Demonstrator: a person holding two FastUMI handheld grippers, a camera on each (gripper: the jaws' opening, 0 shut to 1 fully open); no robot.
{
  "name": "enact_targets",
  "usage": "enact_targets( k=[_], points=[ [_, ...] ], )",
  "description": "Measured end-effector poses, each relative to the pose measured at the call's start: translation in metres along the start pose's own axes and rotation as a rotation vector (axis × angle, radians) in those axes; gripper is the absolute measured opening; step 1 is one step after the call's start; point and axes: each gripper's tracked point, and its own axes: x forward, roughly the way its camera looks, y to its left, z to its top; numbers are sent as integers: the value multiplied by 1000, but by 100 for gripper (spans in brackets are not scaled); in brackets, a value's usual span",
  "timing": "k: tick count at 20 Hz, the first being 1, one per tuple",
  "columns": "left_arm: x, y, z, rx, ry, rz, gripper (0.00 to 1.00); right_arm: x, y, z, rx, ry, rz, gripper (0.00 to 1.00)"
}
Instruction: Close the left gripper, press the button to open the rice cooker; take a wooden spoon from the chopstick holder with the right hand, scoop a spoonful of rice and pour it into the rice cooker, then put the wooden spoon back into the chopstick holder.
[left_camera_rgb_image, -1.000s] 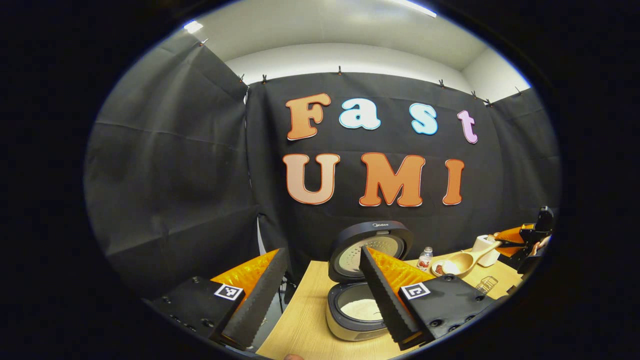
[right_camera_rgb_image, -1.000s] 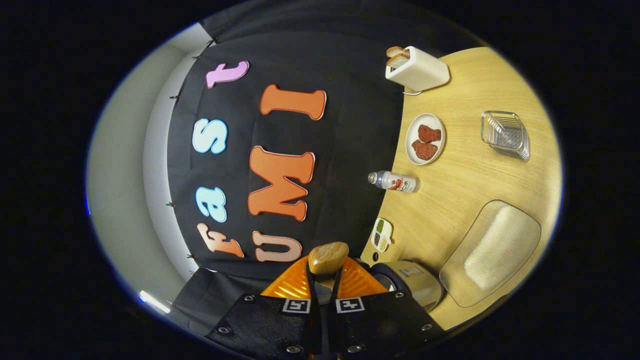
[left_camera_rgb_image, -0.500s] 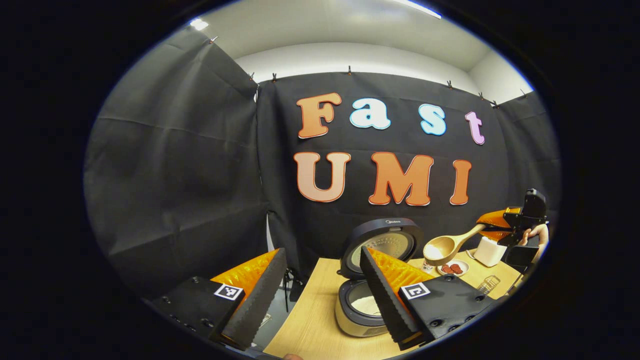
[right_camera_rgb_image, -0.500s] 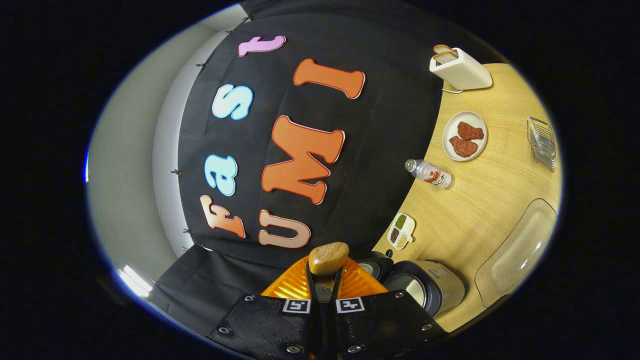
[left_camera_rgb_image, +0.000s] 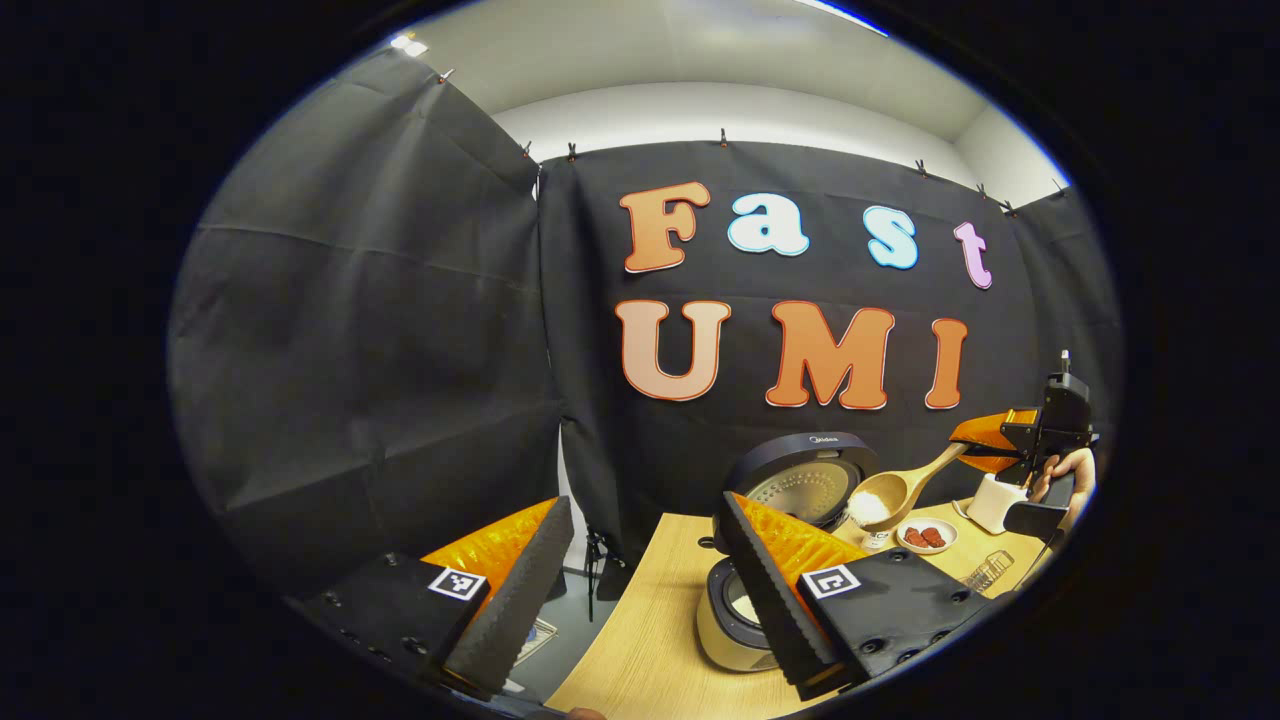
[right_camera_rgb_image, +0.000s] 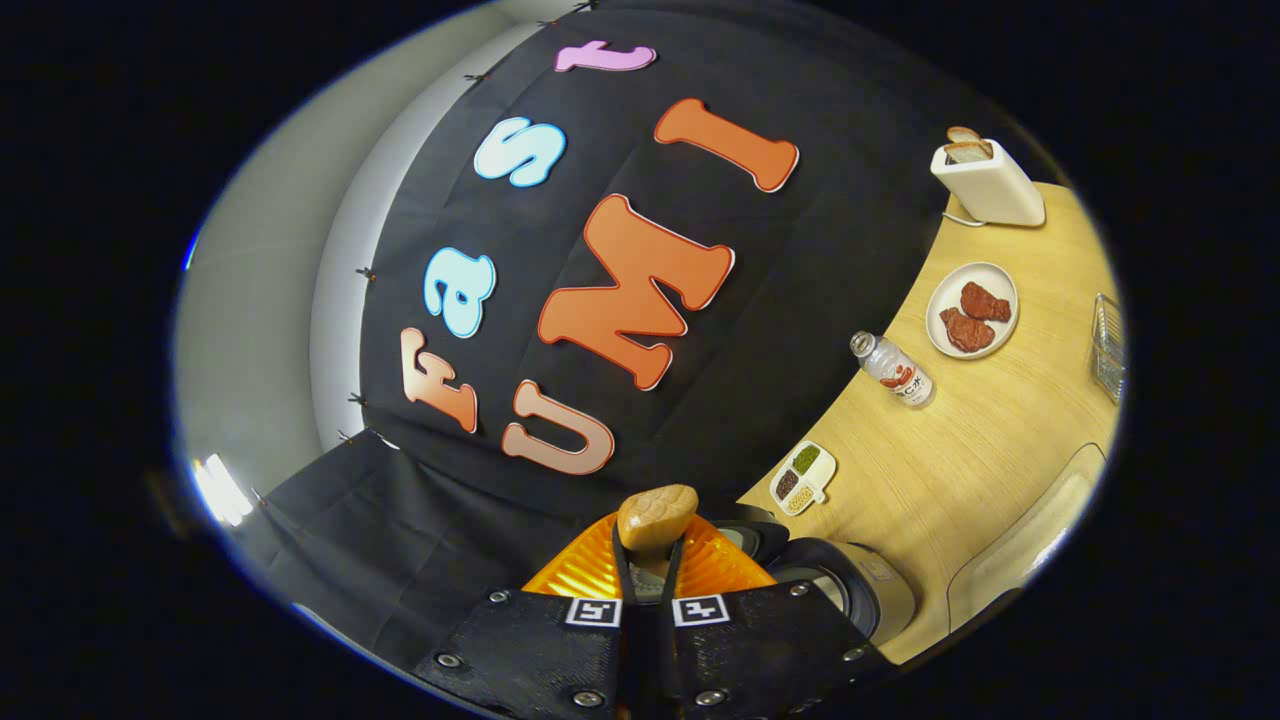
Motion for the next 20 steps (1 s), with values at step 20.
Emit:
enact_targets(
  k=[20],
  points=[
    [11,4,-3,15,1,13,96,8,21,-16,-291,4,37,5]
  ],
)
